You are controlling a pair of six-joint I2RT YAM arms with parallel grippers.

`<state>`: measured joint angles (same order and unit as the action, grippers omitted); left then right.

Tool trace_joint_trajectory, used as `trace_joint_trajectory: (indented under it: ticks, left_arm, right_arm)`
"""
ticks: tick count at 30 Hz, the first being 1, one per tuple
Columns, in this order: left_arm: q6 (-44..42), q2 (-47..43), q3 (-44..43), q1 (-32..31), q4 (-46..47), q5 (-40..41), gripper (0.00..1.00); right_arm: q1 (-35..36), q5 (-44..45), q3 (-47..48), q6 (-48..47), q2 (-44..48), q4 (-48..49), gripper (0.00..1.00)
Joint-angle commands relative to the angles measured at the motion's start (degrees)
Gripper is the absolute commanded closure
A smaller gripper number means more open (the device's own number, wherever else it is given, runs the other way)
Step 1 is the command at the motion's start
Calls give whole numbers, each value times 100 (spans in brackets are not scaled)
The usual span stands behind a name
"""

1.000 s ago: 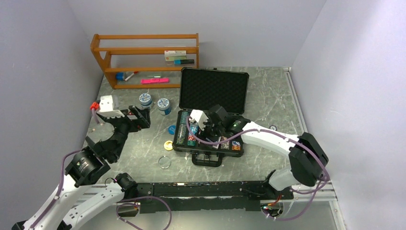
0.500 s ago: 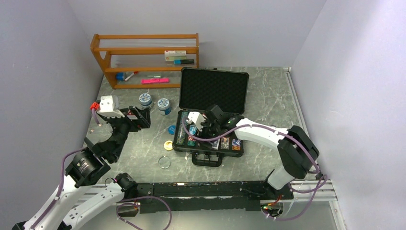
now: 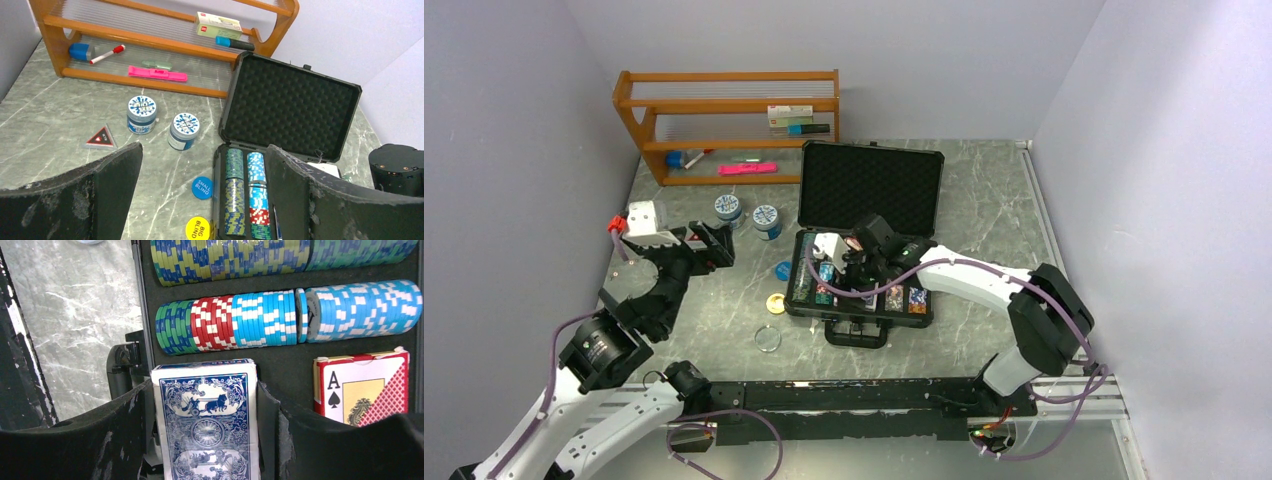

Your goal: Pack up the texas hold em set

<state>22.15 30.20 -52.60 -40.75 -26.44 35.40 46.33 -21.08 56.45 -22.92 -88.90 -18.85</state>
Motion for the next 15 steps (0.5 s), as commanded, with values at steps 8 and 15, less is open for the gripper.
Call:
trace_joint_trajectory:
  ticks: [8,15]
  left_arm:
    - [80,-50,-69,-9,13,164,3]
    - [90,-41,-38,-12,35,195,3]
  right_arm:
    - [-323,-467,196,-389,-84,117,46]
    - [-352,-752,235,-460,-265,49,42]
